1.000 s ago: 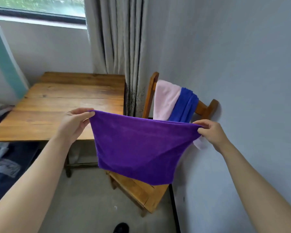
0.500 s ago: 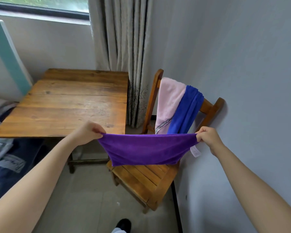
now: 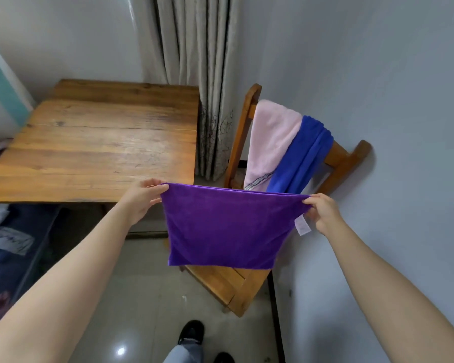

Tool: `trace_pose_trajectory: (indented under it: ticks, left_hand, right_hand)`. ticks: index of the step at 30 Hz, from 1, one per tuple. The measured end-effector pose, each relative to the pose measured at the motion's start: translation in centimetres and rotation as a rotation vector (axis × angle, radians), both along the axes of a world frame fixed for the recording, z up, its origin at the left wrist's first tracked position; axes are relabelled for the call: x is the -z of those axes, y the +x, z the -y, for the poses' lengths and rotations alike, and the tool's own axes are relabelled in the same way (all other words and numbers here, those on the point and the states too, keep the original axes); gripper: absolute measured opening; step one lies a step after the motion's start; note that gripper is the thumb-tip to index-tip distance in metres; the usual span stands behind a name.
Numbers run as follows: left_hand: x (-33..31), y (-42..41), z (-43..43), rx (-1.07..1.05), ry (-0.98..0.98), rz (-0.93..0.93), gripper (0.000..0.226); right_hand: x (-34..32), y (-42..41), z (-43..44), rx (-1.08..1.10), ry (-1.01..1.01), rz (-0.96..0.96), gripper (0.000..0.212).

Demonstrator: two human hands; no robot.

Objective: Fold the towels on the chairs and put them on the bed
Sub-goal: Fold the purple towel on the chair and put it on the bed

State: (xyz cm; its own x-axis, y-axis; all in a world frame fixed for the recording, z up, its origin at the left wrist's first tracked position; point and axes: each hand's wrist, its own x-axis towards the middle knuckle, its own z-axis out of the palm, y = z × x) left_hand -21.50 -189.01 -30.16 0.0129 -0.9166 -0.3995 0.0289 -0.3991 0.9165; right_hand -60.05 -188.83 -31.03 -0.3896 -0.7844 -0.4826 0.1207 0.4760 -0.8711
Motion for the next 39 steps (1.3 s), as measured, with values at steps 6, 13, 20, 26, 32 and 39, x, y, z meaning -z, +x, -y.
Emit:
trace_pose_trajectory:
  ticks: [6,13,20,26,32,39]
  left_hand:
    - [1.5,0.4,-2.3,0.011,-0.006,-0.072,0.032]
    - [12.0,0.9,-7.0,0.203,0.174,0.298,0.008]
    - [23.6,0.0,-9.2,0.131,0.368,0.367,0.024]
    - [26.8,-0.5,-9.1,0.087,0.415,0.374,0.024]
    - [28.8,-1.4,-6.4,0.022,0.334,0.432,0.020]
    - [30.0,-3.0,-2.7,-0.076,0.243,0.453,0.008]
  right_hand:
    - [1.1,-0.8,-1.5,-0.055,-0.015,0.001,0.025]
    - [11.1,-1.7,-6.5,-0.122,0.185,-0.105,0.027]
    - [22.3,0.2,-11.2,-0.115,0.445,-0.159,0.027]
    - [25.3,0.0,-11.1,-0.160,0.474,-0.254,0.024]
    - [27.4,-0.2,-8.4,-0.232,0.376,-0.390,0.020]
    - [29.9,0.0,-4.4,-0.202,0.335,-0.466,0.029]
